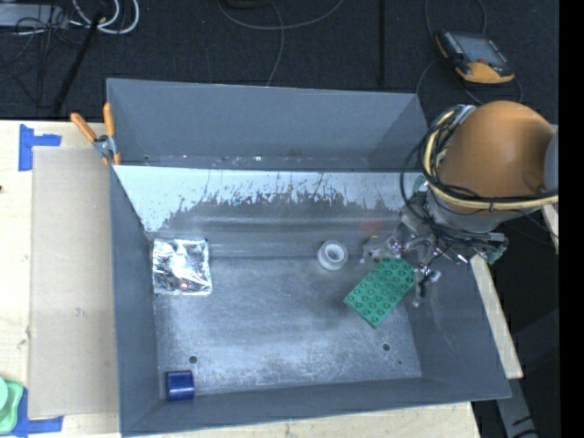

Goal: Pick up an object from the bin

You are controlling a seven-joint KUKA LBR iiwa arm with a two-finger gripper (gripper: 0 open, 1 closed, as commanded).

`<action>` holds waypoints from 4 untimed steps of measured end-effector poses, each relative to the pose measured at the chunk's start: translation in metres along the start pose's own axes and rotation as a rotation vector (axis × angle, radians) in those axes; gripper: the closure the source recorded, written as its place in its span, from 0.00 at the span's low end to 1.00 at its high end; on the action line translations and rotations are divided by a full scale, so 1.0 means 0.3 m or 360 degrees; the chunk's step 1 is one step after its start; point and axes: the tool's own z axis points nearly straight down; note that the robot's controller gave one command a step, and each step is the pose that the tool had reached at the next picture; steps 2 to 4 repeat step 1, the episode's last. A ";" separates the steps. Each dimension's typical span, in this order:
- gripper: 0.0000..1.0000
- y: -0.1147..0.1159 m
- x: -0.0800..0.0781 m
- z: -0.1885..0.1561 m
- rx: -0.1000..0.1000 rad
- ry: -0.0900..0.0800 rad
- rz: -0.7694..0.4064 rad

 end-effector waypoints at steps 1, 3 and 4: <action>1.00 0.000 -0.004 -0.047 -0.0003 0.0002 0.0007; 1.00 0.000 -0.004 -0.047 -0.0003 0.0002 0.0007; 1.00 0.000 -0.004 -0.047 -0.0003 0.0002 0.0007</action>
Offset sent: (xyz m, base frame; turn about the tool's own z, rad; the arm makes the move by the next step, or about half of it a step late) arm 0.0001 0.0000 0.0139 0.0000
